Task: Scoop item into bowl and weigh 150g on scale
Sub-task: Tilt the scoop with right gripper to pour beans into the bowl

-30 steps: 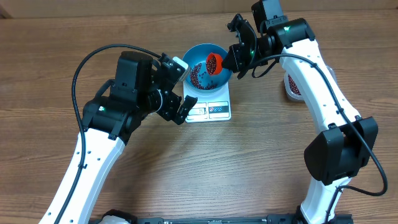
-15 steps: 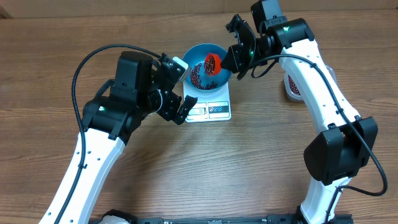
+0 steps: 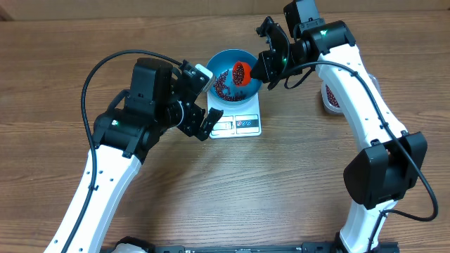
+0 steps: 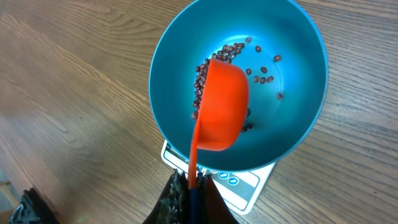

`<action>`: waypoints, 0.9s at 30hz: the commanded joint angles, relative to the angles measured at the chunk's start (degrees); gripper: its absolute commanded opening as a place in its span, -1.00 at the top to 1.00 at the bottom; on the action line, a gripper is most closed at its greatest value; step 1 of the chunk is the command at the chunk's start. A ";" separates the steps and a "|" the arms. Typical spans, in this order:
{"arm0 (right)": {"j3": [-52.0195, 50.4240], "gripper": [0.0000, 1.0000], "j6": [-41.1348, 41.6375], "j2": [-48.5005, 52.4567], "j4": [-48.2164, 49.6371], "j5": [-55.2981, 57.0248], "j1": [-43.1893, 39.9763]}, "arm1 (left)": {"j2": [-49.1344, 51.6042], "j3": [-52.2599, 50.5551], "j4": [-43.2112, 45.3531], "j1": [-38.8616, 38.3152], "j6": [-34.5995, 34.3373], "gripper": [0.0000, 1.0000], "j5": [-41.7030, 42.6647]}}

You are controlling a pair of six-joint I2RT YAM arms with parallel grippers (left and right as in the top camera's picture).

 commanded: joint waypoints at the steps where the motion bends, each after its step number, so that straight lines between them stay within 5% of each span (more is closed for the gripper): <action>1: 1.75 0.93 0.76 -0.39 0.24 0.48 0.26 | -0.68 0.76 0.02 -0.02 1.27 -0.99 0.81; 7: 1.75 0.93 -7.48 -0.39 -2.38 -2.49 0.66 | -0.68 0.76 0.02 -0.02 1.27 -0.99 0.83; 13: 1.75 0.93 -1.46 -0.39 -0.85 0.07 0.31 | -0.68 0.76 0.02 -0.02 1.27 -0.99 0.81; 24: 1.75 0.93 -1.42 -0.39 -0.44 -0.31 0.31 | -0.68 0.76 0.02 -0.02 1.27 -0.99 0.81; 27: 1.75 0.93 -7.15 -0.44 -0.85 -7.89 0.31 | -0.68 0.76 0.02 -0.02 1.29 -0.99 0.81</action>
